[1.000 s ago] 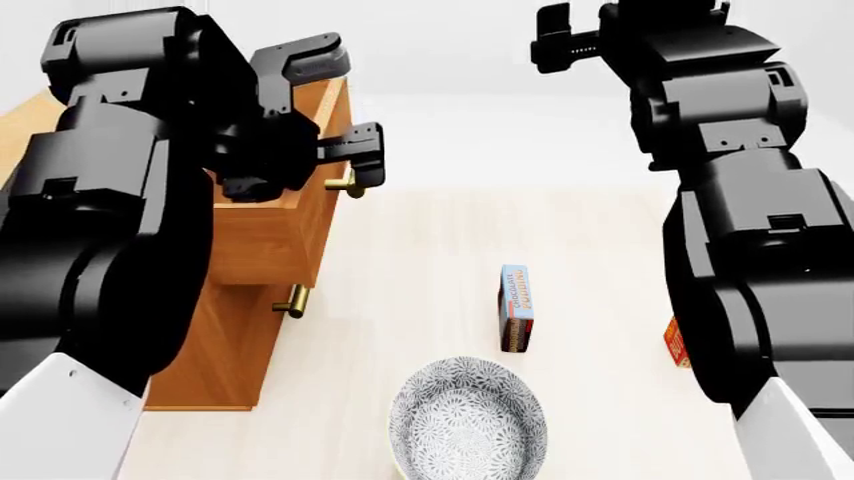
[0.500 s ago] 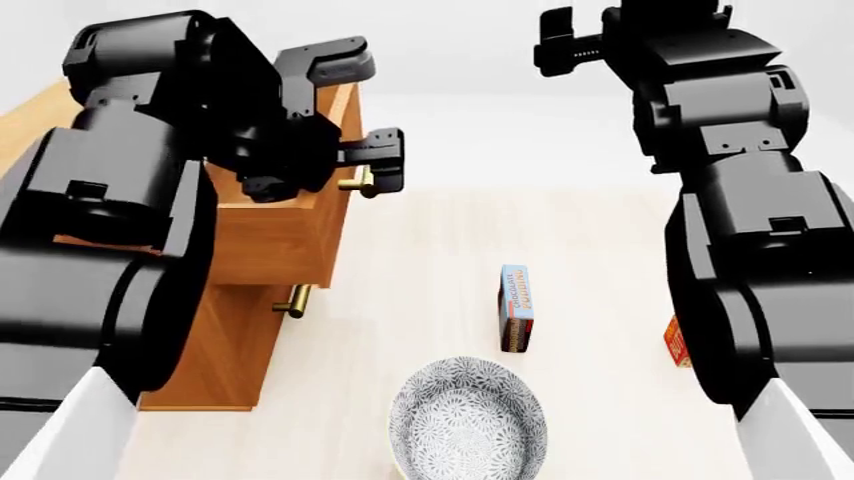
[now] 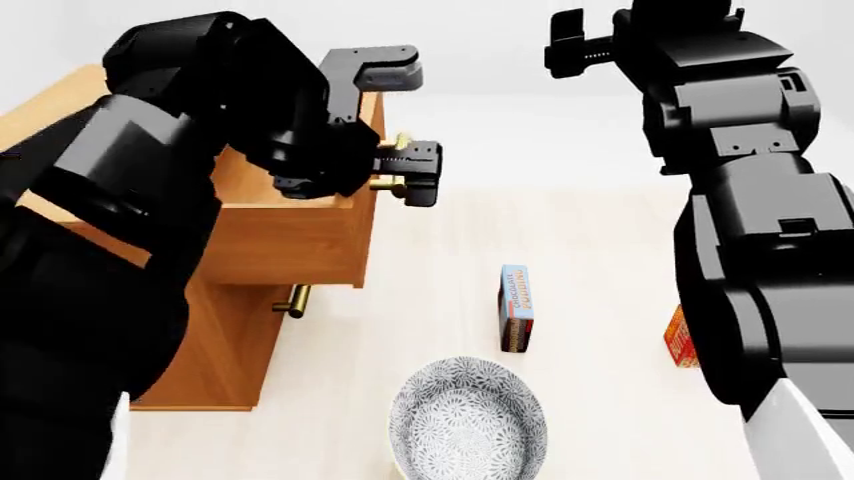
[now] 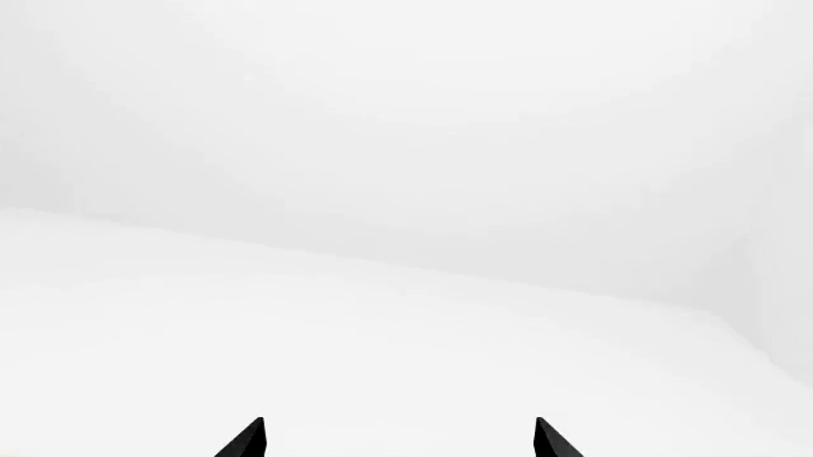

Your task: Put the chocolate pudding in the top drawer of the cabinet and close it.

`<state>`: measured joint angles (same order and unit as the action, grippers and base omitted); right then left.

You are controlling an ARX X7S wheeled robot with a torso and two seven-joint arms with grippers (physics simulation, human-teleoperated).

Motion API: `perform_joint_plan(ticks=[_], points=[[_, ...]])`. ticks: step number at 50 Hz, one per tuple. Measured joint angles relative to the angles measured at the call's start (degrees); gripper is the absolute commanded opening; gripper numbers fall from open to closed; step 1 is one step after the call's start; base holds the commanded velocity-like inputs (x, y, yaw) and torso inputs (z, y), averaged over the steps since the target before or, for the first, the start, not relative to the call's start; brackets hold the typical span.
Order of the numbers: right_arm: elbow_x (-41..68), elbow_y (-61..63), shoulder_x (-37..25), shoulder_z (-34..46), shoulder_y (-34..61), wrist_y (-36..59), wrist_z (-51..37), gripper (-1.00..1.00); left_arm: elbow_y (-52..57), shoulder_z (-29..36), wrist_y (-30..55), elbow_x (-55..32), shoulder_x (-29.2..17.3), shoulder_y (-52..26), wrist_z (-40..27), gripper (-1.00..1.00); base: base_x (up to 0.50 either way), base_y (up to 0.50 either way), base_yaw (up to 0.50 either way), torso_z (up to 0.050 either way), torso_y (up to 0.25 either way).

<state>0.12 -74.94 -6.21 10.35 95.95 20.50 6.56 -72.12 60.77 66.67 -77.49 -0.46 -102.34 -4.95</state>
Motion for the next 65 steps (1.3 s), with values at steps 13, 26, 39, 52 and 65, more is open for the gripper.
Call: perform_joint_plan(ticks=[13,26,39,52,65], points=[[-0.08,0.01,-0.70,0.16,0.07,0.22,-0.13,1.00,3.64,21.76,-5.69,-21.88,-0.25,-1.42,-2.51,1.00,0.00,0.00,0.00,0.000,0.000],[-0.13,0.02,-1.52,0.34,0.04,0.43,-0.26,1.00,8.30,31.28,-9.92,-32.11,-0.51,-2.33,-5.03,1.00,0.00,0.00,0.00,0.000,0.000],[-0.15,0.02,-2.08,0.54,0.12,0.62,-0.44,1.00,13.72,33.65,-12.45,-37.25,-0.62,-2.75,-7.56,1.00,0.00,0.00,0.00,0.000,0.000],[-0.13,0.03,-2.64,0.71,0.08,0.74,-0.59,1.00,17.78,34.54,-13.93,-39.94,-0.91,-3.06,-8.88,1.00,0.00,0.00,0.00,0.000,0.000],[-0.06,0.04,-3.03,0.82,0.11,0.91,-0.81,1.00,18.72,36.38,-13.59,-41.37,-1.02,-4.02,-8.77,1.00,0.00,0.00,0.00,0.000,0.000]])
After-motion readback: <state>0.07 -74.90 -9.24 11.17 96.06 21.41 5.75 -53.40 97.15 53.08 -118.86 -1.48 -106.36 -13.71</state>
